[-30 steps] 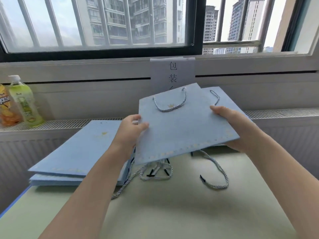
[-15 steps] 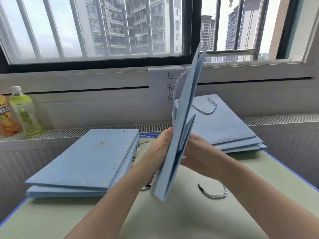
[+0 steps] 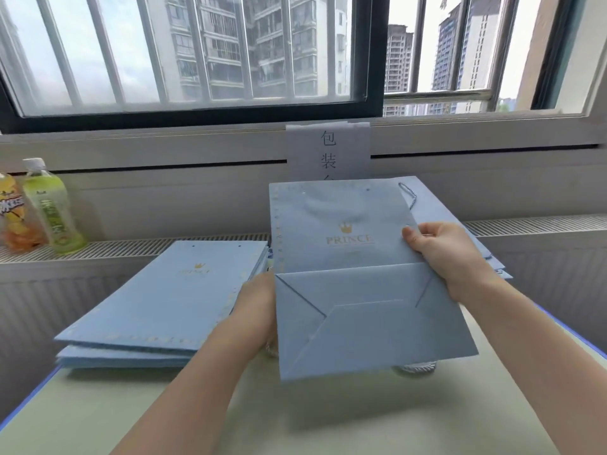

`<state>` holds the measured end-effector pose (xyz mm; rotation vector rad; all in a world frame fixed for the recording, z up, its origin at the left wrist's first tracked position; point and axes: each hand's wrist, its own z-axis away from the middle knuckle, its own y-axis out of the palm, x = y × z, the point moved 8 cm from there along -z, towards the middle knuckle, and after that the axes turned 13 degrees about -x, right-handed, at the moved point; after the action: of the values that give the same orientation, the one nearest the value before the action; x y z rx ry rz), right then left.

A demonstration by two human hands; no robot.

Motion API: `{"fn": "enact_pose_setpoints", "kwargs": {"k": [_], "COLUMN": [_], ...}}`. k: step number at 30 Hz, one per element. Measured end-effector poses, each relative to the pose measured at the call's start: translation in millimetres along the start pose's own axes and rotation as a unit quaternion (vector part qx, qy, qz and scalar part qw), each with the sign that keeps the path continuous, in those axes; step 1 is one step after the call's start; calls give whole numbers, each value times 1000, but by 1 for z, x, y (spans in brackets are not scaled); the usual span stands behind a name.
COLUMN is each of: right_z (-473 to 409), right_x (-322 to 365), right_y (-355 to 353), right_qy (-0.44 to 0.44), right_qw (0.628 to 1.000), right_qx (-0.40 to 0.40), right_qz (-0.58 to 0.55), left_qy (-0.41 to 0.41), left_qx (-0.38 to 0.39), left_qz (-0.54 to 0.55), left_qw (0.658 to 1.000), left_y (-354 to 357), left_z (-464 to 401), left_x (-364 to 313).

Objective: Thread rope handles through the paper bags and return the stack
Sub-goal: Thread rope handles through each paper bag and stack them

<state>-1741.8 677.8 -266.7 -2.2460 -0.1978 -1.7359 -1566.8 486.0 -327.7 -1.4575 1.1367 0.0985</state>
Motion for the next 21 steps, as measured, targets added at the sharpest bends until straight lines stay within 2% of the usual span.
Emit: {"fn": "enact_pose_setpoints", "kwargs": {"k": [1, 2, 4, 5, 7, 9, 11, 15, 18, 21], "right_z": [-4, -8, -14, -16, -22, -25, -26, -21, -14, -10], "right_x": [1, 0, -3, -4, -9, -13, -17, -14, -17, -8], "right_y": [-5, -9, -15, -16, -17, -17, -16, -15, -13, -7], "right_qy": [-17, -27, -39, -49, -73, -82, -72, -68, -47, -103], "right_qw": [999, 997, 993, 989, 974, 956, 948, 935, 915, 887], "right_qx": [-18, -33, -57, -65, -74, -77, -64, -15, 42, 38], "right_qz": [33, 56, 92, 120, 200, 273, 305, 349, 399, 449], "left_qy": [46, 56, 91, 101, 95, 50, 19, 69, 86, 88], "left_qx": [43, 78, 114, 117, 74, -6, -95, -258, -287, -234], "left_qz": [-52, -112, -165, -155, -129, -50, 63, 238, 329, 393], "left_qw": [997, 989, 976, 976, 984, 998, 993, 934, 895, 885], "left_y": [3, 7, 15, 17, 12, -2, -20, -64, -78, -74], "left_z": [4, 7, 5, 6, 3, -2, -4, 4, 11, 12], "left_x": [-9, -10, -10, -12, -15, -13, -15, -32, -38, -45]}}
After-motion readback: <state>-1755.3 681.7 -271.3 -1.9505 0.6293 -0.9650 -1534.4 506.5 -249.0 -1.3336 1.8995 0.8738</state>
